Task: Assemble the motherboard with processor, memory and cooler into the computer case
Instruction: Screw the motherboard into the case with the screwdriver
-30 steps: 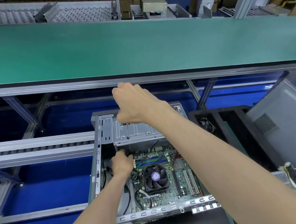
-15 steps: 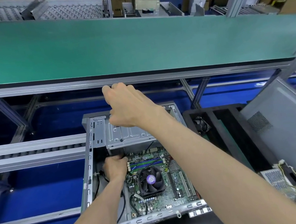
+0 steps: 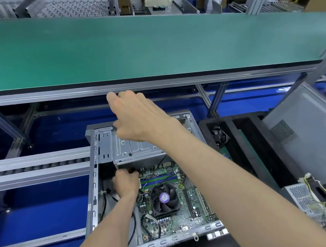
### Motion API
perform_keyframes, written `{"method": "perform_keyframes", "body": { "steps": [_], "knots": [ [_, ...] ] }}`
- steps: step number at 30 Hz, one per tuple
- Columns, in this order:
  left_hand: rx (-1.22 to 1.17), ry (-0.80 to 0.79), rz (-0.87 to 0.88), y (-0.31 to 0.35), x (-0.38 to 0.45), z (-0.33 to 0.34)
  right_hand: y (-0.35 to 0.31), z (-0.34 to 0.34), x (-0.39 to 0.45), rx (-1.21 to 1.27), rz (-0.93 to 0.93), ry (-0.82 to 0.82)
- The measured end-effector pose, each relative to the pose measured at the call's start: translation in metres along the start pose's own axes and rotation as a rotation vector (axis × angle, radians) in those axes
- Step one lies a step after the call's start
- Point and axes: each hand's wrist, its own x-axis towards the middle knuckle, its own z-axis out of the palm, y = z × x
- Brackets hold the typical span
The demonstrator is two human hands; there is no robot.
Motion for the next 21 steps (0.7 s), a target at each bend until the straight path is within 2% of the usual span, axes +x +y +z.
{"method": "perform_keyframes", "body": {
  "steps": [3, 8, 13, 18, 21],
  "knots": [
    [-0.003, -0.001, -0.007, 0.001, -0.001, -0.001, -0.002, 0.004, 0.0, -0.1, 0.047, 0.056],
    [0.001, -0.012, -0.01, 0.001, -0.002, -0.001, 0.001, -0.005, 0.001, 0.069, 0.011, -0.048],
    [0.037, -0.02, 0.02, 0.0, -0.001, -0.001, 0.002, 0.002, 0.001, -0.045, 0.08, 0.033],
    [0.039, -0.002, 0.023, 0.0, -0.001, 0.0, 0.007, -0.006, 0.006, 0.062, 0.033, -0.076],
    [0.026, 0.0, 0.003, 0.001, -0.002, -0.001, 0.005, -0.008, 0.004, 0.088, 0.039, -0.088]
  ]
}}
